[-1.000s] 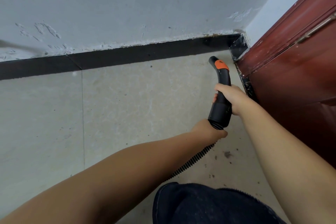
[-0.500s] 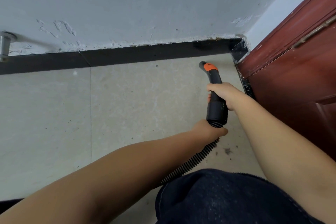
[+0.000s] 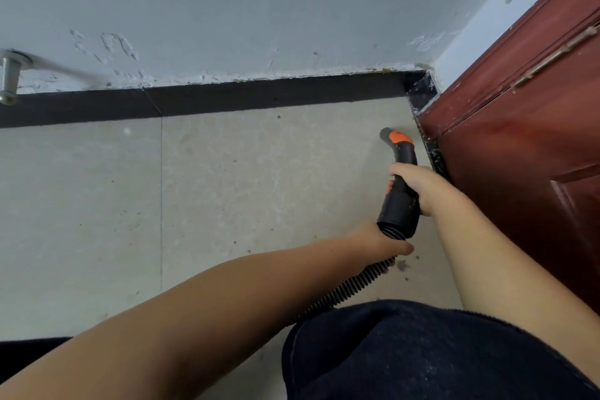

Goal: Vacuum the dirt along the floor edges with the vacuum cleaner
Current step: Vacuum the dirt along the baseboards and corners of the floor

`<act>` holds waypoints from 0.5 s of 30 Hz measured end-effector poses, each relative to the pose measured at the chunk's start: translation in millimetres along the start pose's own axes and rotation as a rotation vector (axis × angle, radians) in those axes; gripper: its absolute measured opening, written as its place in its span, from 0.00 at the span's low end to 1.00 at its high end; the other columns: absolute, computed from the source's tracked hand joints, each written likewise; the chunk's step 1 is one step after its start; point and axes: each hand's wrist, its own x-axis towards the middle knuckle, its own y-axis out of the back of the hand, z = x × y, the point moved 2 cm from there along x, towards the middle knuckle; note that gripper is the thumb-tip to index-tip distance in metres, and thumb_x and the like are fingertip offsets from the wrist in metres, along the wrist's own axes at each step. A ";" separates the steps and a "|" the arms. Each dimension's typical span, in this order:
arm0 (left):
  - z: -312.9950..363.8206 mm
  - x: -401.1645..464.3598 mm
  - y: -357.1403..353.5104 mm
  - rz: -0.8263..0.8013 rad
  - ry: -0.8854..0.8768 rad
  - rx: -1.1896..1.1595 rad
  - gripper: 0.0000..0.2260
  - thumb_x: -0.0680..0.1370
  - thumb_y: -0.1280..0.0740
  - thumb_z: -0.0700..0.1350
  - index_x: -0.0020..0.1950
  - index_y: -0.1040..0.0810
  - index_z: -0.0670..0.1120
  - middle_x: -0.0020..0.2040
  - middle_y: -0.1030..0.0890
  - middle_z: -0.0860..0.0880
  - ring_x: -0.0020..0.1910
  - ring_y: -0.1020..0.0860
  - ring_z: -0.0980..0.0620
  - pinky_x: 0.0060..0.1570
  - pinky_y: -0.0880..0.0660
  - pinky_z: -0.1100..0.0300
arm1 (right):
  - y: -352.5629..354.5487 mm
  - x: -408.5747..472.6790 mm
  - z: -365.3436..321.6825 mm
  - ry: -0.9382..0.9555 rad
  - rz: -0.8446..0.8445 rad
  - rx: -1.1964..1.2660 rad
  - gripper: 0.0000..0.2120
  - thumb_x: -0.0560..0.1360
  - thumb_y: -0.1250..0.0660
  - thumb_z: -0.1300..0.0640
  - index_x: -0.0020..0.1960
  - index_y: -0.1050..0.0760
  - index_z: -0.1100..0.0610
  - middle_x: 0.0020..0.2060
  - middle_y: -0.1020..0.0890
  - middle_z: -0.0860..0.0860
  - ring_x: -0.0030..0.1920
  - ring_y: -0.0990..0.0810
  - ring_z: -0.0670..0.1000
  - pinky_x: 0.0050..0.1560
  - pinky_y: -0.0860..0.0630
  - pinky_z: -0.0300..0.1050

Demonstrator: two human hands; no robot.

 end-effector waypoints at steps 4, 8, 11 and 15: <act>-1.6 -1.8 -18.2 -0.060 0.017 0.017 0.15 0.75 0.29 0.43 0.59 0.27 0.40 0.37 0.24 0.46 0.32 0.26 0.51 0.34 0.25 0.60 | 24.6 -0.2 14.3 0.002 0.086 -0.005 0.04 0.74 0.34 0.64 0.41 0.28 0.61 0.25 0.24 0.54 0.20 0.25 0.49 0.29 0.24 0.44; -10.4 -10.2 -17.4 -0.051 0.035 -0.042 0.17 0.75 0.29 0.44 0.60 0.27 0.40 0.37 0.25 0.46 0.32 0.26 0.51 0.35 0.25 0.58 | 9.9 -9.2 13.7 -0.004 0.001 -0.067 0.04 0.73 0.34 0.62 0.42 0.28 0.61 0.22 0.23 0.53 0.22 0.24 0.49 0.31 0.24 0.44; -17.8 -19.1 -12.1 -0.055 0.061 -0.109 0.11 0.75 0.28 0.45 0.51 0.27 0.44 0.37 0.24 0.47 0.31 0.26 0.52 0.30 0.26 0.61 | -9.4 -18.9 10.9 -0.006 -0.101 -0.138 0.04 0.72 0.34 0.62 0.44 0.29 0.60 0.23 0.23 0.54 0.22 0.24 0.51 0.34 0.23 0.46; -12.9 -21.6 -11.8 -0.077 0.039 -0.068 0.12 0.75 0.29 0.46 0.54 0.27 0.43 0.37 0.24 0.47 0.31 0.26 0.52 0.30 0.26 0.62 | 2.6 -24.5 12.9 -0.036 -0.050 -0.095 0.04 0.74 0.35 0.63 0.42 0.29 0.60 0.24 0.24 0.54 0.24 0.25 0.50 0.32 0.25 0.45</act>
